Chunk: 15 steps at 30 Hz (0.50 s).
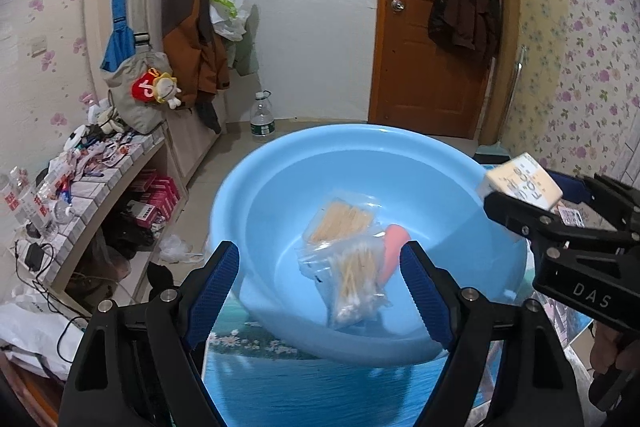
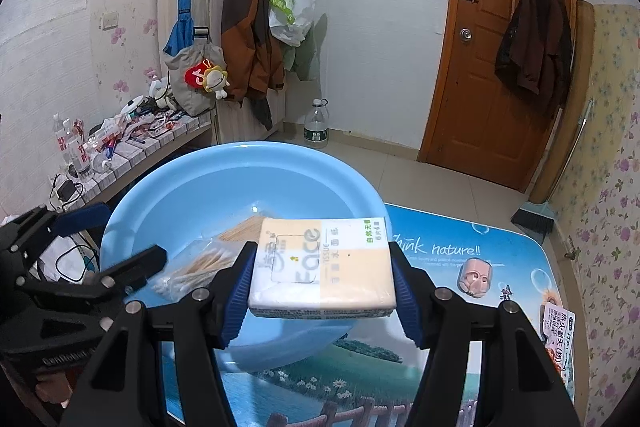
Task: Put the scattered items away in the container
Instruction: 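Open the left gripper to drop the swab bag into the basin, then lower the tissue pack into the basin and open the right gripper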
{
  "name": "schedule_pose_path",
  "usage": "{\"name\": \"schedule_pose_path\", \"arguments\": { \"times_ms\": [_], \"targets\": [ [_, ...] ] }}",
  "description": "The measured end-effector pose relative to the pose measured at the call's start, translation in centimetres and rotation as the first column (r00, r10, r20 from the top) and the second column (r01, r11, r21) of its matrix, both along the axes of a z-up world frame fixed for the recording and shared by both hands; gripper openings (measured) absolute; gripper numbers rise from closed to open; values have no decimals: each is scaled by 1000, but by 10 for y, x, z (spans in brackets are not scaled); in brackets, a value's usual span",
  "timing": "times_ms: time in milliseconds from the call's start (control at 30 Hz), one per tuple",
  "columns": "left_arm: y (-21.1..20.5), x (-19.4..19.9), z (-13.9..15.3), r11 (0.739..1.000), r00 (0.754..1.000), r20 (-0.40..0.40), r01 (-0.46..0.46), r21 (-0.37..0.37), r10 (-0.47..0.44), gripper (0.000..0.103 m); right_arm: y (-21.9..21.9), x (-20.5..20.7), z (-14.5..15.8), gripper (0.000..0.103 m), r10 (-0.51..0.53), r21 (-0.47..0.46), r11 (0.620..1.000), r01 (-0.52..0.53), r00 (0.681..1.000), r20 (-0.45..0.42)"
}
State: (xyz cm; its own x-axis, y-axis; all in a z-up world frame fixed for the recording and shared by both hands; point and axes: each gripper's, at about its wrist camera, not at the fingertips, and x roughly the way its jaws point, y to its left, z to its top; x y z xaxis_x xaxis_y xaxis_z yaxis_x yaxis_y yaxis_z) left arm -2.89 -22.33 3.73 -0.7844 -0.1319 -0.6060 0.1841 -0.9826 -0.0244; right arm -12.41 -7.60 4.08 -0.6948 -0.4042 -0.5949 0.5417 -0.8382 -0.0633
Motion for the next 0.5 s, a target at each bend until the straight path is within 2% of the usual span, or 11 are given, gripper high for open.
{"name": "schedule_pose_path", "arguments": {
  "times_ms": [233,500],
  "targets": [
    [-21,7,3,998,998,-9,-54,15,55,81,-4,3,-4,64,19,25,1000,-19,1000,13],
    [-26,10,-1,998,998,-4,-57,24,57,81,-18,4,-15,64,50,49,997,-53,997,56]
  ]
}}
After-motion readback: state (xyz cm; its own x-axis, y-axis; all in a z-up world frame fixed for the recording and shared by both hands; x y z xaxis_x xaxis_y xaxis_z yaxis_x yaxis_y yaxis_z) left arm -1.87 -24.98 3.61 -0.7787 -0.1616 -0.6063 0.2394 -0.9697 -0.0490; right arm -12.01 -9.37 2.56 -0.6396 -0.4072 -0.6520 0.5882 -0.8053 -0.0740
